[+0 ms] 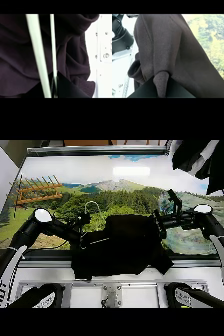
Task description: Fold the clothes and pants, and hang the long-sleeved shirts on hangers.
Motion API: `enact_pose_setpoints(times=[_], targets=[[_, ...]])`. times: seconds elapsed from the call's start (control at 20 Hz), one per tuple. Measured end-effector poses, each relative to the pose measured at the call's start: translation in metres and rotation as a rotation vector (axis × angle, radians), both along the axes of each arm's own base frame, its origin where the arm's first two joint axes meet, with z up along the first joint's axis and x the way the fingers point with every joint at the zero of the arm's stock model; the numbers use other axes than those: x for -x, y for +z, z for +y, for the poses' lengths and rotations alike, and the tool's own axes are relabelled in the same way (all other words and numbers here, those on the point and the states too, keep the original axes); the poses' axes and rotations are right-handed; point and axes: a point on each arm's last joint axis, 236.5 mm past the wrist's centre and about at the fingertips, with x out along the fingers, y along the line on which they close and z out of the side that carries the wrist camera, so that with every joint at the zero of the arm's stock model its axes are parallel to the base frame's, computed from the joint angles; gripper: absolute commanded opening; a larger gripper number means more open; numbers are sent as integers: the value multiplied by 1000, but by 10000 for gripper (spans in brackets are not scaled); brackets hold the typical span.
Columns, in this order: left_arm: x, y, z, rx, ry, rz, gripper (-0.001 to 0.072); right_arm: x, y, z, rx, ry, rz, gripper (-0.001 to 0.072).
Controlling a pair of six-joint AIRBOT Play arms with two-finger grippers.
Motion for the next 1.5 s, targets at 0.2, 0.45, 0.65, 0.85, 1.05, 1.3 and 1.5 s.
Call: enact_pose_setpoints(times=[0.2,0.45,0.65,0.85,1.05,1.3,1.5], targets=[[0,0,0,0,-1,1,13,0,0,0,2,-1,0,19],[0,-1,1,-5,-2,0,15,-1,-1,0,3,-4,3,17],[1,1,-1,5,-3,4,334,-1,-1,0,5,-7,2,16],[0,0,0,-7,16,12,334,-1,-1,0,5,-7,2,14],[-1,-1,1,-15,38,27,334,-2,2,1,-9,-9,1,12],[-2,-1,1,-25,77,57,334,-9,21,5,-90,-37,-6,11],[-7,-1,3,-32,126,77,334,-12,33,6,-139,-50,-13,11]])
